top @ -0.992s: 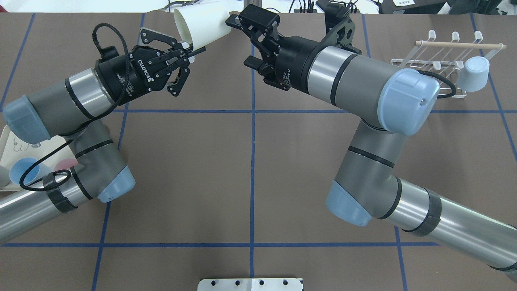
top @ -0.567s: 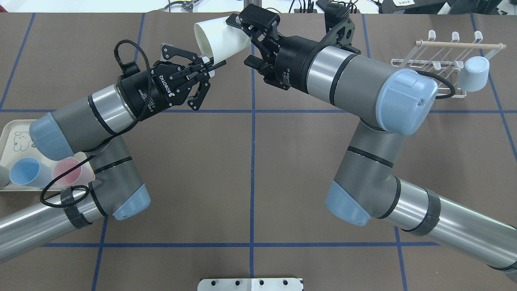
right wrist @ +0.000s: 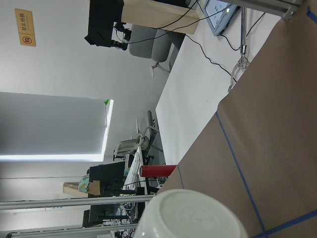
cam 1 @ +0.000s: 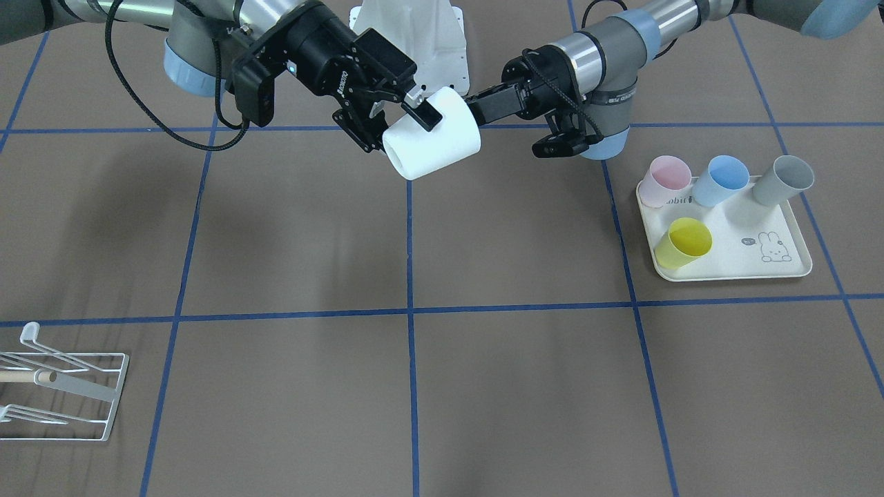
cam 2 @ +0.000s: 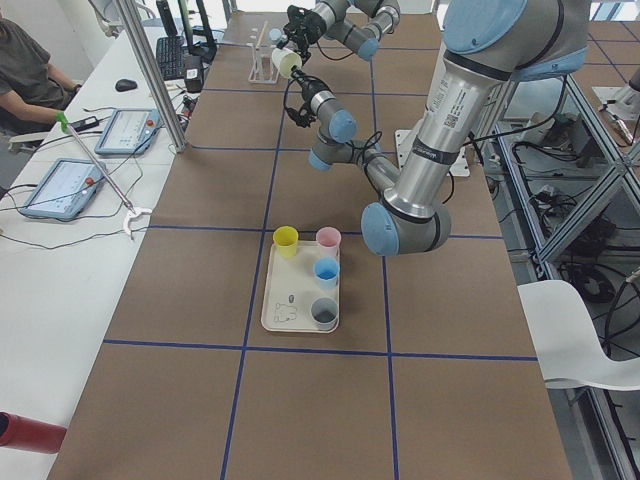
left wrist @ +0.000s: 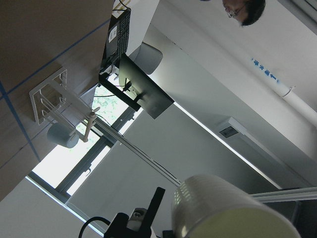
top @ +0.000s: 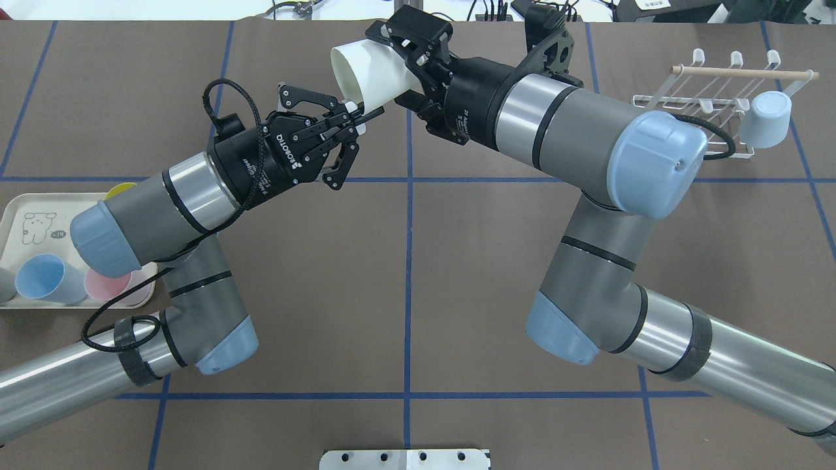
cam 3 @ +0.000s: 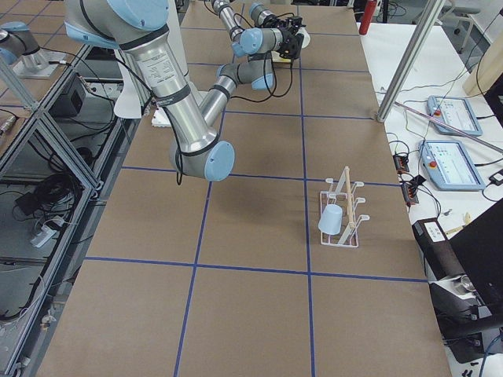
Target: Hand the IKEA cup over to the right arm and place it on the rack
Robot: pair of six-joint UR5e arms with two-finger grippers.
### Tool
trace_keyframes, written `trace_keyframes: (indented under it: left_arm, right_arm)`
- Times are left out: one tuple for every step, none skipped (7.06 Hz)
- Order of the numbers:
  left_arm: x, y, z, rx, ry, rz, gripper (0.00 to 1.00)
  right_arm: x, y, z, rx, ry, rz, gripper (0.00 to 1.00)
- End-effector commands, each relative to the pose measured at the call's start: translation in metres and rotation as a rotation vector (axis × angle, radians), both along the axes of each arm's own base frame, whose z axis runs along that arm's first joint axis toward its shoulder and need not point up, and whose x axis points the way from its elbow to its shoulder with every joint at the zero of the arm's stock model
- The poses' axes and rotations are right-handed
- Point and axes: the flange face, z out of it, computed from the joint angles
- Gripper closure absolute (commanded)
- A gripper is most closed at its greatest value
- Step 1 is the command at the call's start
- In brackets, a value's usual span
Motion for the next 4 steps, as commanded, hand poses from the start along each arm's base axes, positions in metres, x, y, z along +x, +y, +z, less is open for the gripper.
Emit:
trace_keyframes:
  left_arm:
    - [0.0093, 0.0074, -0.0016, -0.016, 0.010, 0.003, 1.00]
    - [0.0098, 0.0084, 0.0018, -0.017, 0.005, 0.007, 1.00]
    - [0.0096, 0.0086, 0.0049, -0.017, 0.002, 0.006, 0.32]
    - [0.0090, 0.0089, -0.0018, -0.010, 0.009, 0.004, 0.00]
  right_arm:
    - [0.0000, 0.0000, 0.0000, 0.000, 0.000, 0.000, 0.04]
    - [0.0001, 0.0000, 0.0007, -0.017, -0.014, -0.006, 0.60]
    - [-0.0005, -0.0014, 0.0020, -0.027, -0.021, -0.008, 1.00]
    - [-0.0013, -0.0032, 0.0036, -0.030, -0.018, -0.005, 1.00]
